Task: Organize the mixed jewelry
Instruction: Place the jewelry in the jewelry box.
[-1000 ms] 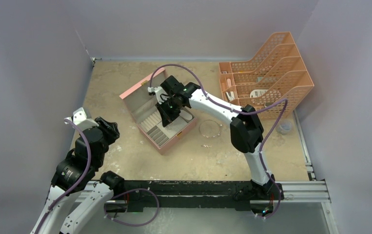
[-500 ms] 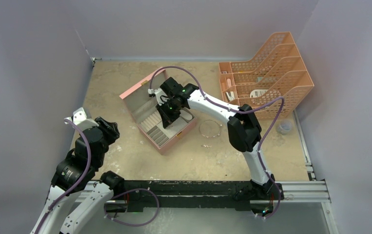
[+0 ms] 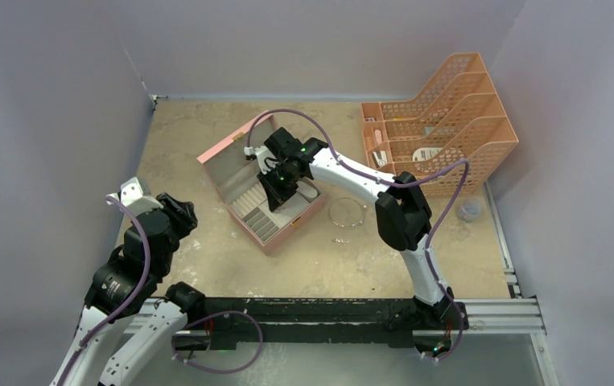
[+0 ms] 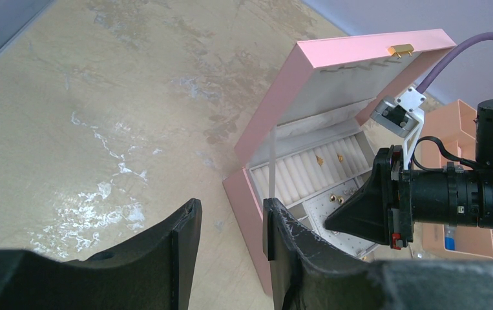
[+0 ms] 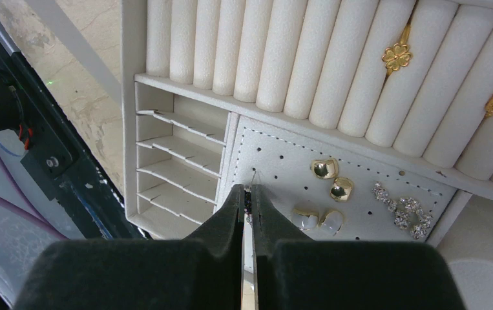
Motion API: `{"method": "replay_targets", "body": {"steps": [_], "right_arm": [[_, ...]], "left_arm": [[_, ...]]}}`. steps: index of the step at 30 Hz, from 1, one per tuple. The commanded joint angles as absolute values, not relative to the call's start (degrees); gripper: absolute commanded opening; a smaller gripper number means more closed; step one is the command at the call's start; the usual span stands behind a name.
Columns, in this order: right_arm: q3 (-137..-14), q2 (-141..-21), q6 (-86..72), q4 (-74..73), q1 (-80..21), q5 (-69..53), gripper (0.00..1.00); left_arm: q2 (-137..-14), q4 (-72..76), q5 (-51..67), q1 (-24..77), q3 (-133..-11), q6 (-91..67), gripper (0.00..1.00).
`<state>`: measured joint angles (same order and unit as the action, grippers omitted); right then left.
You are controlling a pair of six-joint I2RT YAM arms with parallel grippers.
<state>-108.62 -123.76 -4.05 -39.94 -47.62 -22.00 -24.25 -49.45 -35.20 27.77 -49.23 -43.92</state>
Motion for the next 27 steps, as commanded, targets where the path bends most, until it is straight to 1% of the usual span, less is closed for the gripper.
{"method": "replay_targets", "body": {"steps": [1, 27], "right_arm": [[-108.6, -124.3, -3.8, -40.0, -47.9, -20.5, 0.0], [-110.0, -126.1, -4.4, -42.5, -50.4, -14.1, 0.0]], "left_arm": [[-24.0, -48.8, -36.1, 27.6, -50.9, -44.0, 0.4], [-23.9, -48.8, -36.1, 27.6, -50.9, -43.9, 0.4]]}}
